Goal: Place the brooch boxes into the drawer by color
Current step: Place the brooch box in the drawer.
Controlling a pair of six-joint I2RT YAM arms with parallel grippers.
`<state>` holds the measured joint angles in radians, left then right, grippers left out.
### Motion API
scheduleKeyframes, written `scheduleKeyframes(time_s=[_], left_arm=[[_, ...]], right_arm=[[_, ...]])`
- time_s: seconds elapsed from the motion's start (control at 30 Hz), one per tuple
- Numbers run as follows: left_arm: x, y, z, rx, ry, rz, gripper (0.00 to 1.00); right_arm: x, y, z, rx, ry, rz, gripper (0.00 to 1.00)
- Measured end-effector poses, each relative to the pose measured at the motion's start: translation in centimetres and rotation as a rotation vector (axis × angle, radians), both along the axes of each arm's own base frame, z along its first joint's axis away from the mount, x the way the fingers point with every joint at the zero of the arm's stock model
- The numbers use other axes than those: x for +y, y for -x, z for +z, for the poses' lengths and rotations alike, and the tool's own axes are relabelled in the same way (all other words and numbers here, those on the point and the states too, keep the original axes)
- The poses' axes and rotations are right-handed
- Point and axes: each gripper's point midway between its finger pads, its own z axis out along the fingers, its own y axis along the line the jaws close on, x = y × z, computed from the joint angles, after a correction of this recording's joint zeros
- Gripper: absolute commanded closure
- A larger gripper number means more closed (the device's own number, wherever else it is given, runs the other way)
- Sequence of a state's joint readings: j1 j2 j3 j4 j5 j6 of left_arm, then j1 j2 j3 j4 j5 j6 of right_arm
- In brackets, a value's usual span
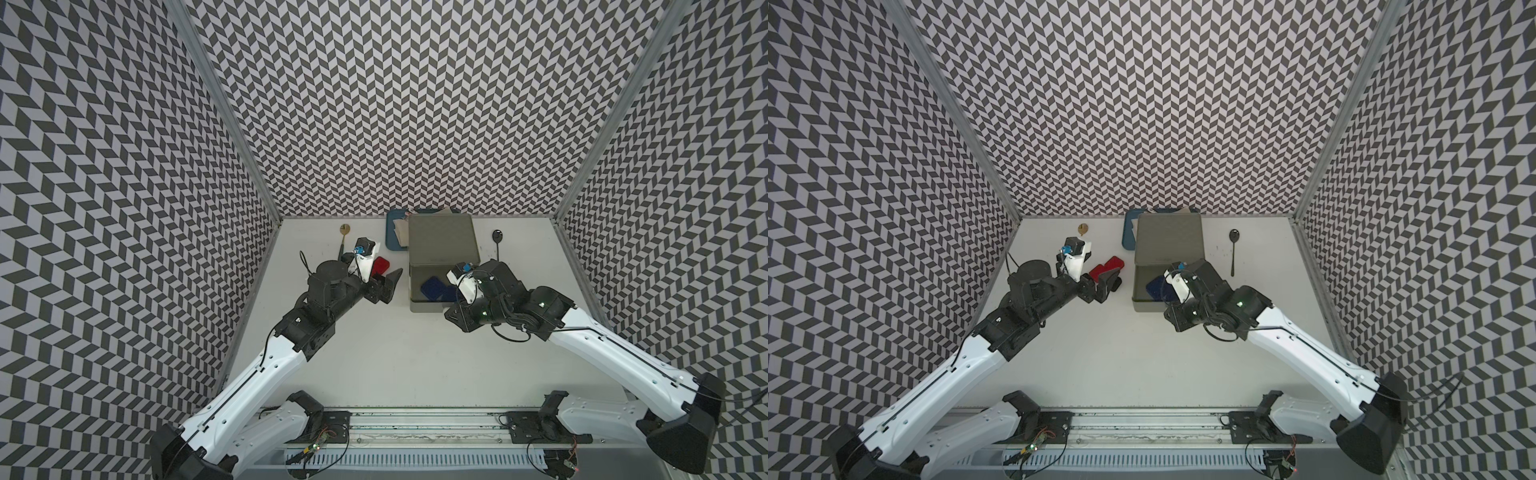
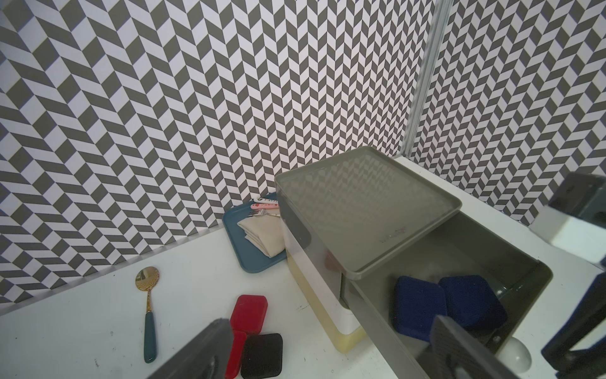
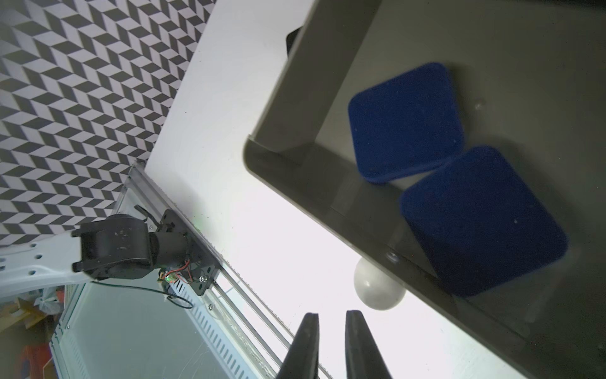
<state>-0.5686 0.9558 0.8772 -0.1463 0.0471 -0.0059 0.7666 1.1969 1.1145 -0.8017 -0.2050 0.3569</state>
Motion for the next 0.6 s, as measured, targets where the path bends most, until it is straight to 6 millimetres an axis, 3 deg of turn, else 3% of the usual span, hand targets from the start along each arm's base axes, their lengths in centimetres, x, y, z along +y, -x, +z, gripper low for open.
scheduleKeyframes(time_s=[0.33,0.6], left_arm=[[0.0,0.0,-0.1,0.004,-0.003,0.000,0.00],[0.2,-0.1,-0.5,0.011,-0.007,0.006,0.00]], right_arm=[[-1.6,-1.8,-0.5,-0.032,0.054,-0.149,0.77],[-1.2,-2.6,-1.1,-0.025,0.059,-0.188,0.75]])
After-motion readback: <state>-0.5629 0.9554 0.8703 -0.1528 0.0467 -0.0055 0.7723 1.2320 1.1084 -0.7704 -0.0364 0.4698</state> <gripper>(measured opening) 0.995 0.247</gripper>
